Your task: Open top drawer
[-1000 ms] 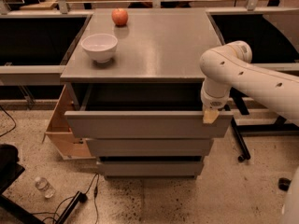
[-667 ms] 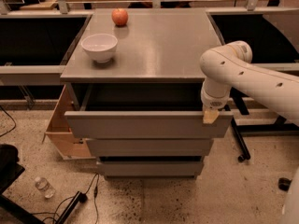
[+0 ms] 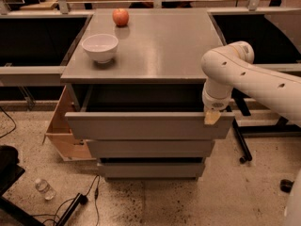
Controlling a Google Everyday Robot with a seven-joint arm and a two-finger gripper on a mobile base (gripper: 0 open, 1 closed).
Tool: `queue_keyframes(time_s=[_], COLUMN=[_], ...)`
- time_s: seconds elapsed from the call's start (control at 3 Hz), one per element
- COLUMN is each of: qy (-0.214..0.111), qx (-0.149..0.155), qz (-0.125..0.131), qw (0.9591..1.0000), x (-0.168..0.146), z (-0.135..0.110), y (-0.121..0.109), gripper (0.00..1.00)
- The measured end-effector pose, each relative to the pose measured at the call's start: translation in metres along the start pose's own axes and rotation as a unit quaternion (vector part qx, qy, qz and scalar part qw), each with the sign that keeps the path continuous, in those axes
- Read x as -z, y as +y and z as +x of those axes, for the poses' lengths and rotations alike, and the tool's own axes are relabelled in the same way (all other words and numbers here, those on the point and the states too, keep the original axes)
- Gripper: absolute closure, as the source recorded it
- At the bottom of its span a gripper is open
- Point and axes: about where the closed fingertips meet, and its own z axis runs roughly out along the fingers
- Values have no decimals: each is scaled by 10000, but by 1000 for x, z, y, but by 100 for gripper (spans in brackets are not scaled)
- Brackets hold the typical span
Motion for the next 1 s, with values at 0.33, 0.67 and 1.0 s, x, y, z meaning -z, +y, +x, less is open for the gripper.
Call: queue_keyframes(time_s=[0.33,0.67,1.0], qy=[0,0,0], qx=[0,0,0], qz=[-1,-1,-1], qw=[10000,10000,10000], x=[0,0,0], z=[0,0,0], y=[0,0,0], gripper=[11,0,0])
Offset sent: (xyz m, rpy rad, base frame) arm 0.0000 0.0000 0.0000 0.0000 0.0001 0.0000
